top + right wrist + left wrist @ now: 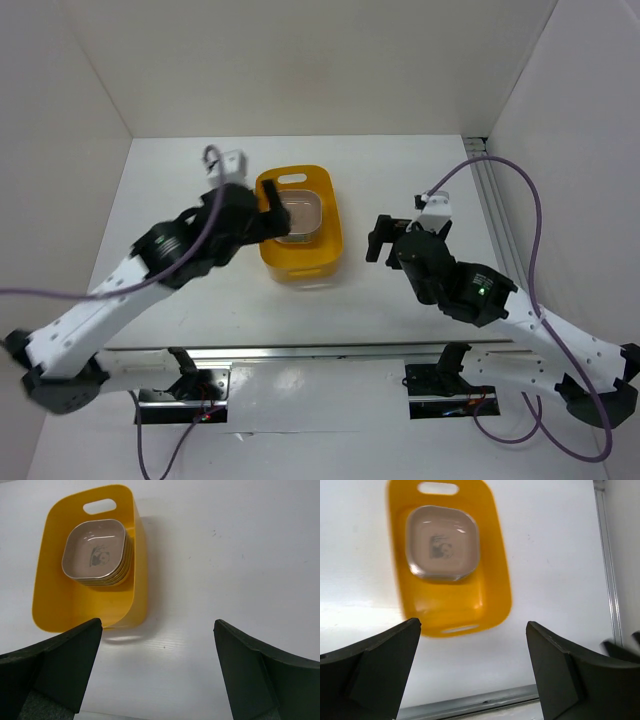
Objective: Place the plates into the plastic bin on the countertop
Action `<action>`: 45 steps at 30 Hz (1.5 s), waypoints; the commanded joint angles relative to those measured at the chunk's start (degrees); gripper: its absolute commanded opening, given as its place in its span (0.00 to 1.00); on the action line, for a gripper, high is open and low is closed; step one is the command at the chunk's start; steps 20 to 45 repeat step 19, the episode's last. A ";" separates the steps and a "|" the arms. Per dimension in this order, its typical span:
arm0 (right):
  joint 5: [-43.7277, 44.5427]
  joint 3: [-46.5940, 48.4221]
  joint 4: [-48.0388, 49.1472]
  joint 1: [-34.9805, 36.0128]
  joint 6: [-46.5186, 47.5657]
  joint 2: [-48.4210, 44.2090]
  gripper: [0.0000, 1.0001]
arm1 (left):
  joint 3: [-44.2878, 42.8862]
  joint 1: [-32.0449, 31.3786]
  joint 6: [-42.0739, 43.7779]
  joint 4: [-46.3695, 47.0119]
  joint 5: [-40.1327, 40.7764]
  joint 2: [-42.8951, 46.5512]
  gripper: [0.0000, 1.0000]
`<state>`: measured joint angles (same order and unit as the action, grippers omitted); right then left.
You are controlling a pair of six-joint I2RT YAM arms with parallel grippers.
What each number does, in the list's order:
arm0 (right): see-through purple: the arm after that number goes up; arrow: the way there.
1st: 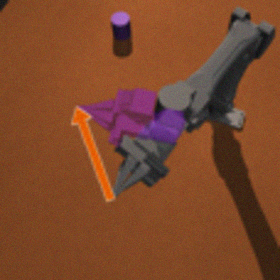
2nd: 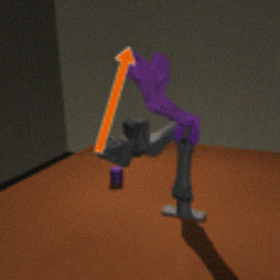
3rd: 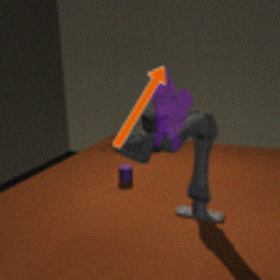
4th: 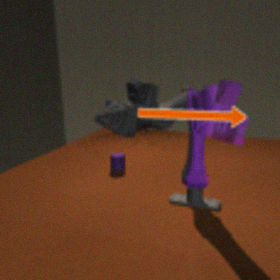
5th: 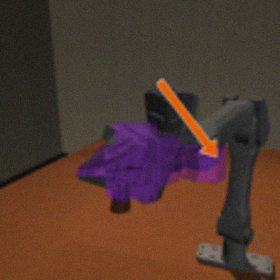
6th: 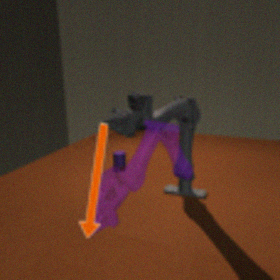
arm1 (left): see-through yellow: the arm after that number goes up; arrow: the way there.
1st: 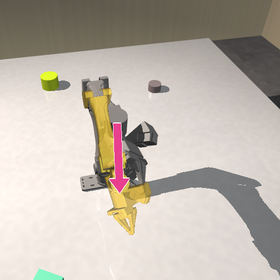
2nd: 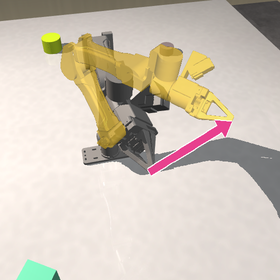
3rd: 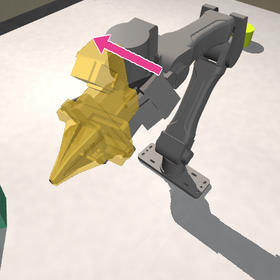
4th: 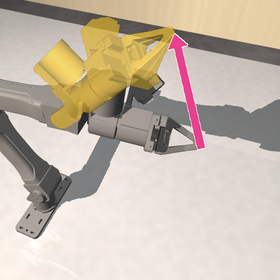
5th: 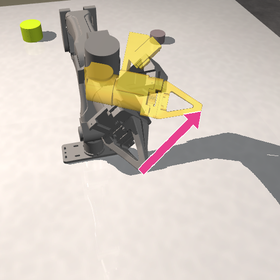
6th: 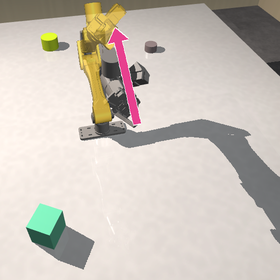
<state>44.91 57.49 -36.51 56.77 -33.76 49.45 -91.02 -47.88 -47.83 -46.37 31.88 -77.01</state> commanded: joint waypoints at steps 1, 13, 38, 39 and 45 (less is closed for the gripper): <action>4.83 5.52 -7.60 0.44 -0.43 0.56 1.00 | 15.40 -0.55 -2.79 -2.41 7.67 14.22 1.00; 5.54 1.13 -9.81 0.44 -1.05 -10.51 1.00 | 30.03 -1.33 -7.80 -17.09 4.60 42.72 1.00; 4.23 -1.24 -9.89 0.44 -1.57 -13.50 1.00 | 32.93 -2.48 -6.66 -13.75 3.89 45.99 1.00; 4.23 -1.24 -9.89 0.44 -1.57 -13.50 1.00 | 32.93 -2.48 -6.66 -13.75 3.89 45.99 1.00; 4.23 -1.24 -9.89 0.44 -1.57 -13.50 1.00 | 32.93 -2.48 -6.66 -13.75 3.89 45.99 1.00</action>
